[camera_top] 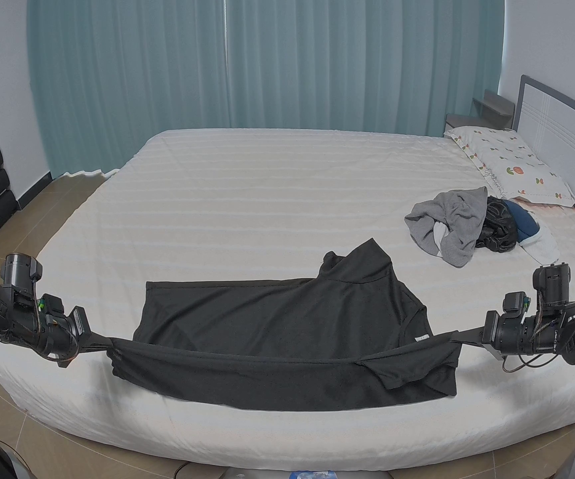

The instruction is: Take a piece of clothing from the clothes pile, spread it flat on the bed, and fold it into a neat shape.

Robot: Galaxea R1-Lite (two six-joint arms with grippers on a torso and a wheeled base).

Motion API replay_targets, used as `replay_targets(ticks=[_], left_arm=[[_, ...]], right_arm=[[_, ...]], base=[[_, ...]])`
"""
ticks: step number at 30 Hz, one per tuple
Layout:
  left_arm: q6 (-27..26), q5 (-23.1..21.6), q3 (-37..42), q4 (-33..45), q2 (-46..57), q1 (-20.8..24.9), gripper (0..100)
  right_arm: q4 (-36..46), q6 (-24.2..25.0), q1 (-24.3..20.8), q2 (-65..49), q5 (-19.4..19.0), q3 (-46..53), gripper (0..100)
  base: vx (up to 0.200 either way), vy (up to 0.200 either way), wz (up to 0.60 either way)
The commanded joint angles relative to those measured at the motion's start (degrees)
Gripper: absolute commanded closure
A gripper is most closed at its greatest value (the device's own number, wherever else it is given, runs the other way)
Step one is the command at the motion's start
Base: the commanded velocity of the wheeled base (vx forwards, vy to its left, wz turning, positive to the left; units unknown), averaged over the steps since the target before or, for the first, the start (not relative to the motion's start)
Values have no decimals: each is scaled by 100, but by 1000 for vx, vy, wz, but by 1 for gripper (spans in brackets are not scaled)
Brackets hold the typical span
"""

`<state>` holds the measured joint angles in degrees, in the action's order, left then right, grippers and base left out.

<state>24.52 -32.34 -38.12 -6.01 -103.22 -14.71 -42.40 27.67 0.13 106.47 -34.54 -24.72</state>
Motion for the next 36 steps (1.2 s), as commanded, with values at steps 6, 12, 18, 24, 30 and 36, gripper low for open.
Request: replay_targets(ticks=[6, 12, 18, 24, 30, 36], left_arm=[[-8, 0, 50, 82, 56, 21, 100], [-35, -9, -20, 408, 144, -5, 100], [-360, 0, 33, 768, 223, -5, 100], [-439, 9, 33, 997, 460, -67, 100], [-412, 0, 33, 1023, 812, -172, 100], [-377, 9, 6, 1269, 812, -172, 100]], right_arm=[[4, 124, 74, -593, -71, 170, 100], [4, 124, 83, -786, -71, 363, 100], [12, 116, 83, -953, -62, 574, 100], [39, 107, 136, -1137, -62, 741, 100], [-5, 124, 162, -1243, -62, 741, 100], [-32, 177, 162, -1243, -71, 539, 100]], base=[[0, 0, 0], [0, 0, 0], [0, 0, 0], [0, 0, 0], [0, 0, 0], [0, 0, 0]])
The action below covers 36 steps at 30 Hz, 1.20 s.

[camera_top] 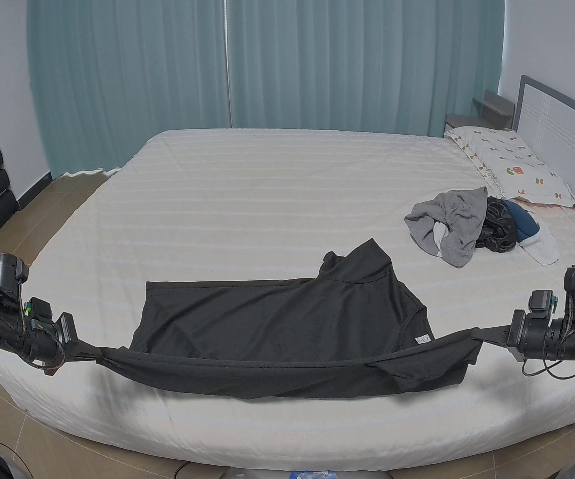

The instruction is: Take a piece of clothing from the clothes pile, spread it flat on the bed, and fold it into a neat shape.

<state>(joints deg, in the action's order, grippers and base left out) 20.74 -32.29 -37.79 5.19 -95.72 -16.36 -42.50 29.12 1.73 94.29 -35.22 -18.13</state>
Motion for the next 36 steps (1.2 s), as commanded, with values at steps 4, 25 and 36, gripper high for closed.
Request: replay_targets(ticks=[4, 25, 36], left_arm=[[-35, 12, -106, 491, 36, -8, 100], [677, 153, -1784, 1107, -1572, 203, 100], [923, 795, -2408, 1045, -2407, 564, 100]], right_arm=[[-13, 234, -15, -69, -3, -244, 100], [-13, 217, -217, 1337, 103, -903, 100], [5, 225, -490, 2392, 498, -1756, 100]], base=[[0, 0, 0], [0, 0, 0], [0, 0, 0]])
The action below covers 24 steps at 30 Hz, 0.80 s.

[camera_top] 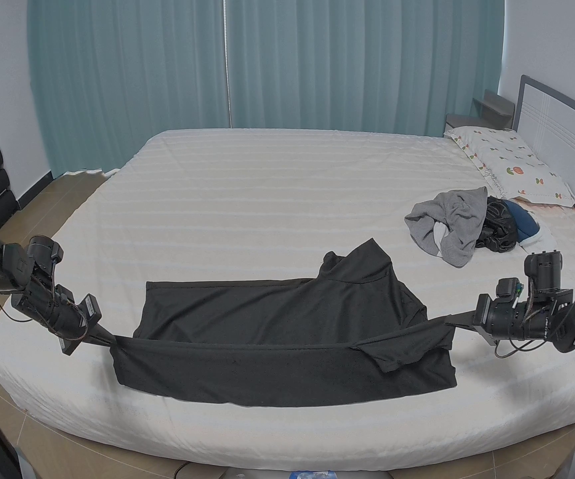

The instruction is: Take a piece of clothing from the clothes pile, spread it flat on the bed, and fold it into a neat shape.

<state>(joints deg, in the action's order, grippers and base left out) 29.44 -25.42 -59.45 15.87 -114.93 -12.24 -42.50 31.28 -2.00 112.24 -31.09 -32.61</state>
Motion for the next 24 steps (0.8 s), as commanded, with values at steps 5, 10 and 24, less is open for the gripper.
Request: replay_targets(ticks=[5, 10, 24], left_arm=[[71, 292, -541, -23, -741, 363, 100], [255, 432, -769, -32, -943, 494, 100], [624, 564, -998, -111, -1093, 521, 0]], right_arm=[[40, 27, -116, 931, 191, -615, 100], [48, 36, -125, 1160, 235, -756, 100], [22, 62, -125, 1608, 331, -1142, 100]], base=[[0, 0, 0], [0, 0, 0], [0, 0, 0]])
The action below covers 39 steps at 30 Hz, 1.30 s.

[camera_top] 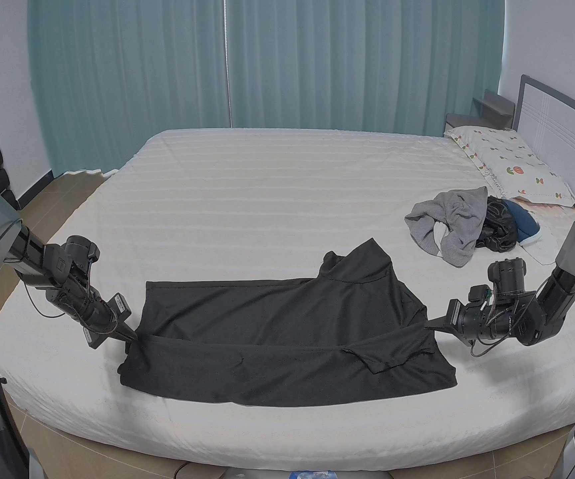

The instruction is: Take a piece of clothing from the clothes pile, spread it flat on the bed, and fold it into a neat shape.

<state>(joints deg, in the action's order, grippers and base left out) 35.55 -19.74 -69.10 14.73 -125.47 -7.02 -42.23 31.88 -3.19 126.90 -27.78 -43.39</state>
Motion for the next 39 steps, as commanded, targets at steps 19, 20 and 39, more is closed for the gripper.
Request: replay_targets(ticks=[19, 20, 39], left_arm=[[339, -1146, 590, -145, 620, -528, 0], [339, -1146, 590, -145, 620, -528, 0], [304, -1226, 1214, -831, 655, -757, 0]], right_arm=[[39, 2094, -1087, -781, 1170, 454, 0], [39, 2094, -1087, -781, 1170, 454, 0], [-31, 2261, -1289, 36, 1970, 340, 0]], base=[[0, 0, 0], [0, 0, 0], [0, 0, 0]])
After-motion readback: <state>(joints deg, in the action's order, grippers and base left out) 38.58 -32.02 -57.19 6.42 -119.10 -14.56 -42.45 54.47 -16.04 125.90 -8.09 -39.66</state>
